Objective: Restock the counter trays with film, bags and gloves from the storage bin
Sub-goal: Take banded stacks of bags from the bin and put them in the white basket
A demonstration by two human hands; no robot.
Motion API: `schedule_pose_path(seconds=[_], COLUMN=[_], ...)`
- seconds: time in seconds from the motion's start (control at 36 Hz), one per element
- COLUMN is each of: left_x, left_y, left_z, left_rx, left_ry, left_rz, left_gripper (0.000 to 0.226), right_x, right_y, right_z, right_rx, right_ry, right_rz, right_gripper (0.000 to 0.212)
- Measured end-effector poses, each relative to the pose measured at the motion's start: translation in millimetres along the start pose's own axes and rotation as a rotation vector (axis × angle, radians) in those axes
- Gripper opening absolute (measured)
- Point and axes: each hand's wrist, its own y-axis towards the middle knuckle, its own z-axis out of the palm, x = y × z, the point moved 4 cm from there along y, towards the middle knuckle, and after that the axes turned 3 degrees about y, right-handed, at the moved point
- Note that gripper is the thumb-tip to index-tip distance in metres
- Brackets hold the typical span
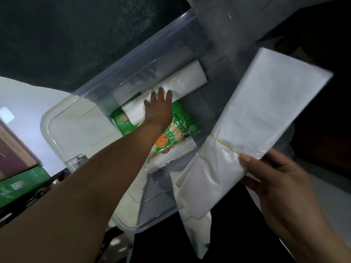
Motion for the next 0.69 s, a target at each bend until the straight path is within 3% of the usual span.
schedule_pose_path(seconds=[0.25,0.69], left_x=[-12,-12], left_y=[19,25], left_z=[-1,-2], left_rx=[-0.105,-0.175], left_ry=[0.138,-0.073], left_rz=[-0.067,-0.143], left_gripper=[0.082,0.076], right_x=[-2,4], right_y=[10,13], right_z=[-16,-24], right_rx=[-0.046,-0.033], right_ry=[0.071,0.097], right_rz=[0.064,0.117], right_gripper=[0.034,0.033])
